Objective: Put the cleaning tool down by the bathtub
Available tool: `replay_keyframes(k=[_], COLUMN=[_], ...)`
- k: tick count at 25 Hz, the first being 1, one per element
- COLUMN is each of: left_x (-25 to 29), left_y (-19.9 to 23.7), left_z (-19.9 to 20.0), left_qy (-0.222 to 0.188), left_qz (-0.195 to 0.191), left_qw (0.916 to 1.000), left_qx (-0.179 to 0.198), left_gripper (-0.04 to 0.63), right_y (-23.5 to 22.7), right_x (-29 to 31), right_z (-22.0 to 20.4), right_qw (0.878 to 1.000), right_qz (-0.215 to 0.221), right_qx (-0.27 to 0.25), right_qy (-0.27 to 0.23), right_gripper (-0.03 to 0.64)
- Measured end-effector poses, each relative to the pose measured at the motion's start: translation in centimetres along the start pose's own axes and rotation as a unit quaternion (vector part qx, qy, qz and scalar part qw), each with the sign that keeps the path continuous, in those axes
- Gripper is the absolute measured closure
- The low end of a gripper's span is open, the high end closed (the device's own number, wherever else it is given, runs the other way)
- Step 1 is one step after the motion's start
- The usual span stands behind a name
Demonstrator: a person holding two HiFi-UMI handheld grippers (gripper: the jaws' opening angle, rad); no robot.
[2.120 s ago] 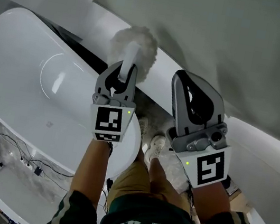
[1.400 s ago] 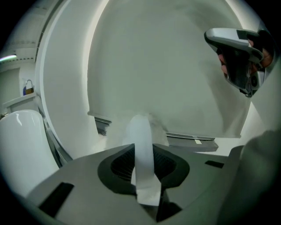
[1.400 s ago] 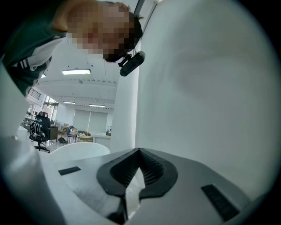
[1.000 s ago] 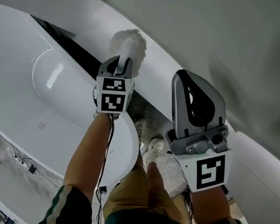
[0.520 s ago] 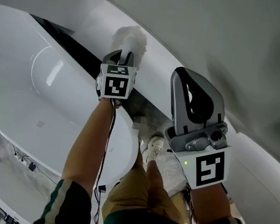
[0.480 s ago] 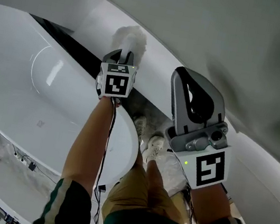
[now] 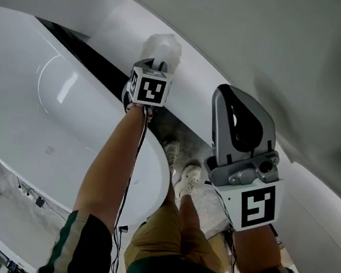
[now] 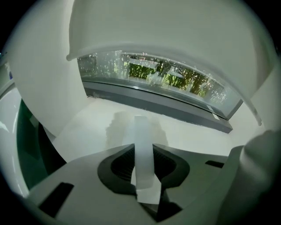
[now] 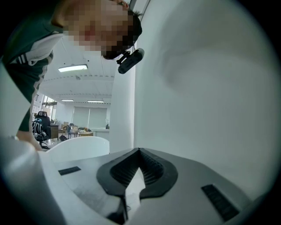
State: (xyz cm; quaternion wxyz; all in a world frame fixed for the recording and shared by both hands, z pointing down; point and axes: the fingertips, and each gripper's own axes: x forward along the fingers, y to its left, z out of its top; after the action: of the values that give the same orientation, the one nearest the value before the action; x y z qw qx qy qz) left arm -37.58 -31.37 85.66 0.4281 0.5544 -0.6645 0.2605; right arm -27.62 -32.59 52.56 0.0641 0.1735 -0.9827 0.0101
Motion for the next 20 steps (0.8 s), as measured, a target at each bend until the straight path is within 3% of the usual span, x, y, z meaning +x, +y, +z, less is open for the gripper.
replay_keyframes(k=[3, 13, 17, 20], left_x=[0.8, 2.7, 3.1, 2.8], left_y=[-0.2, 0.6, 0.4, -0.1], left_z=[-1.0, -1.8, -2.2, -2.0], left_qy=[0.014, -0.003, -0.018, -0.030], left_qz=[-0.007, 0.006, -0.016, -0.009], left_qw=[0.9999, 0.9999, 0.9996, 0.9995], left_qx=[0.003, -0.008, -0.013, -0.011], left_gripper=[0.503, 0.500, 0.404, 0.393], right_y=[0.2, -0.8, -0.5, -0.7], right_x=[-0.1, 0.1, 0.6, 0.2], right_z=[-0.2, -2.7, -3.3, -3.3], right_qw=[1.000, 1.000, 1.000, 1.000], right_qz=[0.003, -0.008, -0.007, -0.007], right_qx=[-0.006, 0.005, 0.006, 0.009], right_qy=[0.002, 0.014, 0.013, 0.015], right_gripper=[0.601, 0.601, 0.601, 0.601])
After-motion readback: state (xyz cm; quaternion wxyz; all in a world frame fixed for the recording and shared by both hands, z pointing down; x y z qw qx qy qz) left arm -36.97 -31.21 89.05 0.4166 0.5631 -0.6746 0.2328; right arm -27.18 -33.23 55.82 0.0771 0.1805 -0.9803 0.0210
